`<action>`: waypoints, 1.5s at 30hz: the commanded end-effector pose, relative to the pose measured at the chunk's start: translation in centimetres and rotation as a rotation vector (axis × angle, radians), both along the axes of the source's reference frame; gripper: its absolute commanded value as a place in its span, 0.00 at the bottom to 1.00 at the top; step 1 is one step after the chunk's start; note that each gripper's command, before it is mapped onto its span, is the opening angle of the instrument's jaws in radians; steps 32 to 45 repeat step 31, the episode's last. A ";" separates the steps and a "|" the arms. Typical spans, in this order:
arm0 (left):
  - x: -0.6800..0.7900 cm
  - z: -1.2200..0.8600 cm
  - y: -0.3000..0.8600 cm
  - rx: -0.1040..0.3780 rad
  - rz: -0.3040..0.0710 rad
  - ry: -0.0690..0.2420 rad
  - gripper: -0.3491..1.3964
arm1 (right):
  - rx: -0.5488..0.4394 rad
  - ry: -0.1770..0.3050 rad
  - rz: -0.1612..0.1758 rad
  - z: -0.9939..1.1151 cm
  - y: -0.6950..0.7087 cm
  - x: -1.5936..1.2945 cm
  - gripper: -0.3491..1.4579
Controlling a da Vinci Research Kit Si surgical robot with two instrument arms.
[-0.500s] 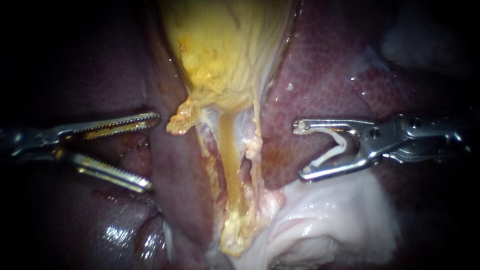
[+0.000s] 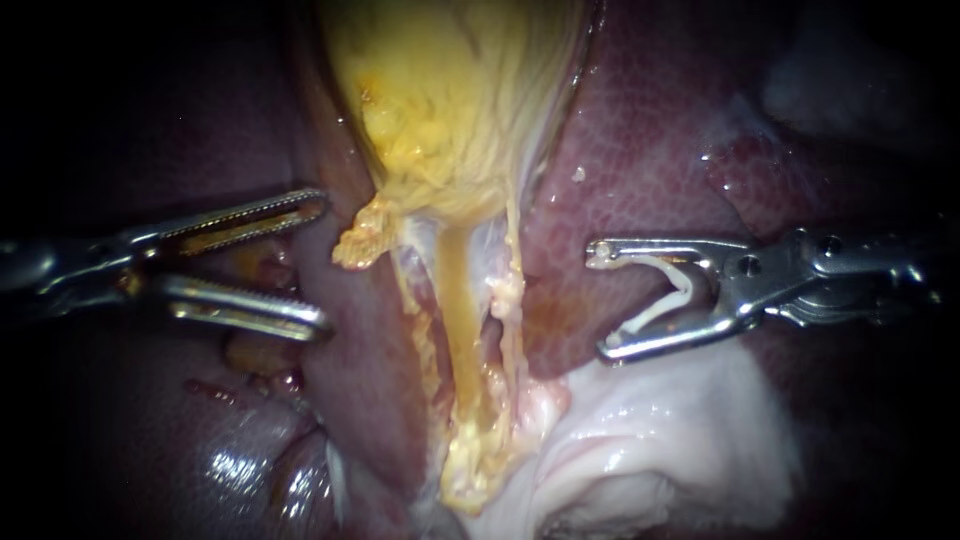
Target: Grabbing gallbladder
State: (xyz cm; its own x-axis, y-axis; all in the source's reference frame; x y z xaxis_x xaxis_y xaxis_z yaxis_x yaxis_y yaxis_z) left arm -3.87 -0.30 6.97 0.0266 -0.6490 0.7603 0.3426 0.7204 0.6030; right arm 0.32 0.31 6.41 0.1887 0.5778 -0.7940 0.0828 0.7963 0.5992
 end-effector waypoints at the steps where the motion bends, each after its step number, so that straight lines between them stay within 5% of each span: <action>1: -0.03 0.03 0.02 0.007 -0.004 0.001 0.45 | 0.000 0.000 0.000 0.00 0.00 0.00 0.53; 7: -0.16 0.20 0.08 0.034 -0.015 0.010 0.33 | 0.000 0.000 0.001 0.00 0.00 0.00 0.53; 10: -0.16 0.28 0.09 0.040 -0.021 0.026 0.18 | 0.000 0.000 0.001 0.00 0.00 0.01 0.53; 12: -0.12 0.31 0.09 0.053 -0.019 0.030 0.00 | 0.000 0.000 0.001 0.00 0.00 0.01 0.53; 19: -0.01 0.30 0.08 0.088 -0.014 0.091 0.00 | 0.000 0.000 0.001 0.00 0.00 0.01 0.53; 29: -0.02 0.26 0.07 0.092 -0.026 0.090 0.00 | 0.000 0.000 0.000 -0.01 0.00 0.01 0.53; 31: 0.00 0.25 0.07 0.086 -0.039 0.075 0.15 | 0.000 0.000 0.000 -0.01 0.00 0.01 0.53; 45: 0.00 0.25 0.07 0.086 -0.039 0.075 0.15 | 0.000 0.000 0.000 -0.01 0.00 0.01 0.53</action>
